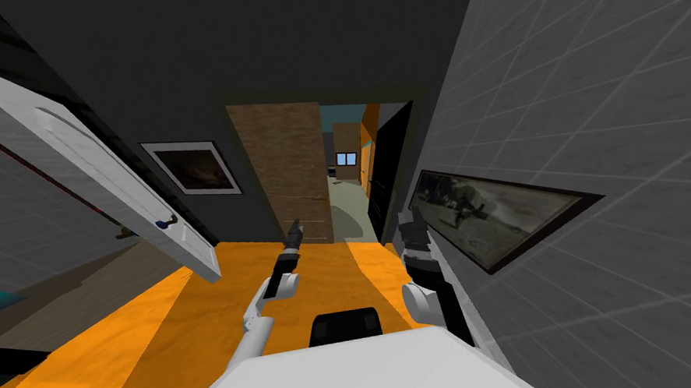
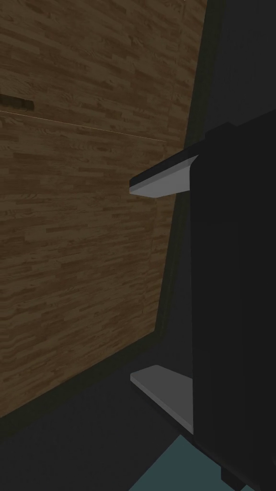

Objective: Push the door open

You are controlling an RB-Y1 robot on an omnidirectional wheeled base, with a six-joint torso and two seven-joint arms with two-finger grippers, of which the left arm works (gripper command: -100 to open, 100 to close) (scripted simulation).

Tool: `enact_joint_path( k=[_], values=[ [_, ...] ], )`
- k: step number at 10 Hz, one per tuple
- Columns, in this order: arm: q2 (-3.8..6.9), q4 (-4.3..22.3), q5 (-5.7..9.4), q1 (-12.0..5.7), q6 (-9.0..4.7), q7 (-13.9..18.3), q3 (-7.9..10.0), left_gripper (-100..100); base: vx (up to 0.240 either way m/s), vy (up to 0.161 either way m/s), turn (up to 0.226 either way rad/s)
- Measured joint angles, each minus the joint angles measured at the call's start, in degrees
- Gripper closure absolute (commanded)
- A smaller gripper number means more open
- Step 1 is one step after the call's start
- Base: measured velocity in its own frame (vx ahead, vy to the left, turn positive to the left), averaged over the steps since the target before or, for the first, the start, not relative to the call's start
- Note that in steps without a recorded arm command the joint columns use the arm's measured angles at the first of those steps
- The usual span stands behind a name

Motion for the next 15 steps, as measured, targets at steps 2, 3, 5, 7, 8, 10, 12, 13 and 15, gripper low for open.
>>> enact_joint_path(
  k=[2, 3, 5, 7, 8, 10, 12, 13, 15],
  values=[
    [-0.08, 2.66, -0.05, -1.38, -0.25, 0.22, 0.05, -100, 0.071, 0.018, -0.017],
    [-0.05, 4.32, -0.06, -2.31, -0.32, 0.41, 0.07, -100, 0.091, 0.029, -0.027],
    [0.20, 8.42, 0.01, -4.91, -0.78, 0.99, 0.32, -100, 0.098, 0.043, -0.029],
    [0.72, 11.86, 0.15, -7.18, -0.43, 1.81, 0.57, -100, 0.083, 0.029, -0.020],
    [0.89, 12.69, 0.20, -7.70, -0.22, 2.08, 0.62, -100, 0.055, 0.021, -0.011],
    [1.05, 15.85, 0.25, -9.70, -0.37, 2.51, 0.79, -100, 0.080, 0.034, -0.029],
    [1.16, 19.17, 0.30, -11.66, -0.79, 2.95, 0.99, -100, 0.058, 0.021, -0.011],
    [1.31, 20.40, 0.33, -12.33, -0.76, 3.19, 1.03, -100, 0.082, 0.020, -0.029],
    [1.45, 23.21, 0.37, -14.24, -0.52, 3.74, 1.17, -100, 0.077, 0.024, -0.017]
  ],
)
